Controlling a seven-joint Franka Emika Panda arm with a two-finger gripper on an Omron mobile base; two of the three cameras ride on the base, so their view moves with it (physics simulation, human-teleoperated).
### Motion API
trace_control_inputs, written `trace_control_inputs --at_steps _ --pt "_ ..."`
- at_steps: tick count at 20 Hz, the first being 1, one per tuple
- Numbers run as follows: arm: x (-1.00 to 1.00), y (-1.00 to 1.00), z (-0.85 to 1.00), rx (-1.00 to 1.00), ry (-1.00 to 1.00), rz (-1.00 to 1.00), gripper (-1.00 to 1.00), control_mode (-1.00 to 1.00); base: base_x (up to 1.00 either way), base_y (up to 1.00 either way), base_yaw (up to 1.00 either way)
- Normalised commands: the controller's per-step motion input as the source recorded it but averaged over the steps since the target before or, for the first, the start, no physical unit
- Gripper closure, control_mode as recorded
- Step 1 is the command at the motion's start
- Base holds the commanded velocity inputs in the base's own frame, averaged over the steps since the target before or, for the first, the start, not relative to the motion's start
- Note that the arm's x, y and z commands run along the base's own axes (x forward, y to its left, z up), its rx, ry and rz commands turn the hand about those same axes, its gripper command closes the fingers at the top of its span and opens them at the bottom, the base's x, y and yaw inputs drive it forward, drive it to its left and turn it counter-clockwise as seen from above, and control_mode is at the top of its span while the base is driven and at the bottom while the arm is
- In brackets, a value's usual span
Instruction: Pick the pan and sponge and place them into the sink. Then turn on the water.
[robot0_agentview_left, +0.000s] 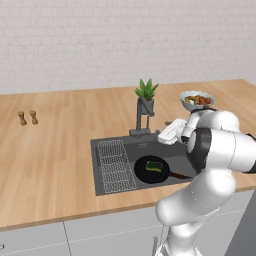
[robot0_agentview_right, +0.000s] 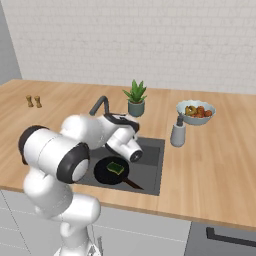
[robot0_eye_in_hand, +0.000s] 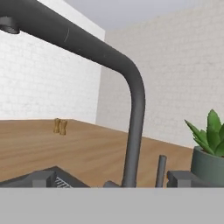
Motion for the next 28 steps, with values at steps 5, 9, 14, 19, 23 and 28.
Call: trace_control_inputs --at_steps 5,9,14,19,23,28 --pt "0.52 0.00 -0.01 0.00 0.00 0.01 -1.00 -1.00 0.00 0.00 0.00" --pt "0.51 0.00 -0.04 0.00 -0.01 0.00 -1.00 -1.00 0.00 0.00 0.00" --pt "0.45 0.12 -0.14 0.00 -0.01 0.00 -1.00 -1.00 0.00 0.00 0.00" --pt "0.47 0.12 -0.29 0.00 0.00 0.00 -1.00 -1.00 0.00 0.00 0.00" --pt "0.42 0.01 -0.28 0.00 0.00 0.00 -1.00 -1.00 0.00 0.00 0.00" --pt "0.38 0.00 -0.26 0.00 0.00 0.00 -1.00 -1.00 0.00 0.00 0.00"
